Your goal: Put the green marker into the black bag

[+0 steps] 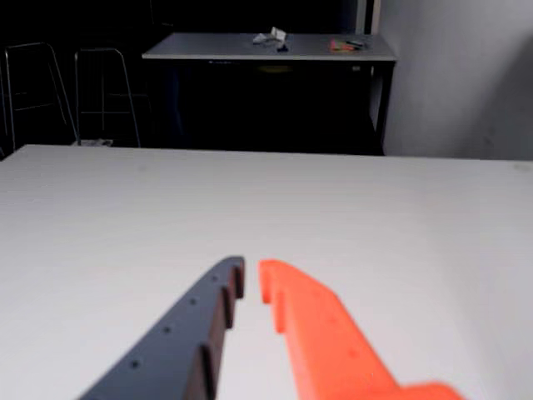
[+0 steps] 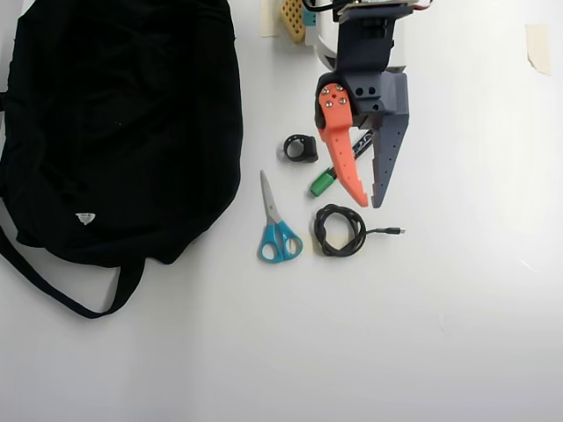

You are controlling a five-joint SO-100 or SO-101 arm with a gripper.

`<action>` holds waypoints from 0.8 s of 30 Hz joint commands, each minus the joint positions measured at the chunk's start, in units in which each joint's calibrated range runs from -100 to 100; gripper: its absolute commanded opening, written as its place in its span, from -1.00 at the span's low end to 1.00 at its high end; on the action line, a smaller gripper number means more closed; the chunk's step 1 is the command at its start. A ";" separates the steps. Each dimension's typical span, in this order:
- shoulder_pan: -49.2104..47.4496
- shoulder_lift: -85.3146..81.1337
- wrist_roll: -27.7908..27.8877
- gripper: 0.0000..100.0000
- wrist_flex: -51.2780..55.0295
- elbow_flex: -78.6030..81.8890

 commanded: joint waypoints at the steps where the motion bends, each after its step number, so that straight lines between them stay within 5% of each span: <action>1: 0.53 -0.28 0.18 -0.94 -0.53 -3.11; 24: 2.25 -1.69 -0.56 -0.94 -0.44 1.02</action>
